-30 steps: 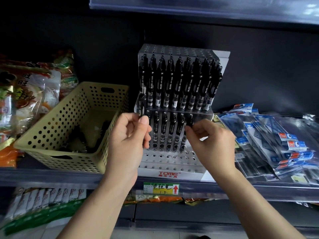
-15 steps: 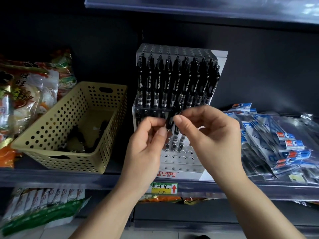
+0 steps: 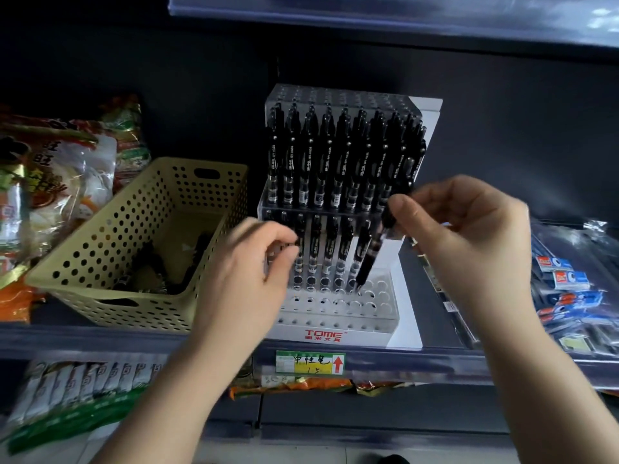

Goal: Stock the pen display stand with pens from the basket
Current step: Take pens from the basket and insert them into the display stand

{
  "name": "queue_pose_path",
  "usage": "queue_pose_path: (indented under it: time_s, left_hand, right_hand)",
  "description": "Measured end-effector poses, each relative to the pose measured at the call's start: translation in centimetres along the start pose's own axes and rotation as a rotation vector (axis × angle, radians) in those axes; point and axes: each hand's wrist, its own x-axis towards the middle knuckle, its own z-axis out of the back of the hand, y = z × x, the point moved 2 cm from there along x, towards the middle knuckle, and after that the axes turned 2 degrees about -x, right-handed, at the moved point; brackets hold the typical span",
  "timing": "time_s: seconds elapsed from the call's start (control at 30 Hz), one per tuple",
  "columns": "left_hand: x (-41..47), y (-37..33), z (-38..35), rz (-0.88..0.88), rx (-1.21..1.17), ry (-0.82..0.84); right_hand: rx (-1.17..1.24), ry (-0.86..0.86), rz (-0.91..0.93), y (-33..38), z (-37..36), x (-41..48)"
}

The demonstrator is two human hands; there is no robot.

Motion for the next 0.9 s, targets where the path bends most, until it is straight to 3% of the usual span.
queue_pose_path:
  time_s: [0.13,0.33,0.57,0.9]
  left_hand:
    - [0.7,2.2,1.3,0.016,0.357,0.018]
    - [0.9,4.9,1.8,0.251,0.591,0.232]
    - [0.9,5.9,1.4,0.31,0.65,0.288]
    - [1.0,6.5,1.6,0.314,0.615,0.289]
  right_hand:
    - [-0.15,-0.054,0.042,-1.3,0.3,0.2]
    - [-0.272,-0.112,0.138,-2.6,-0.5,-0.5]
    - [-0.291,-0.149,0.187,-3.4,-1.1,-0.7]
    - [-0.387,-0.04,0.165,-5.5,-2.2,-1.7]
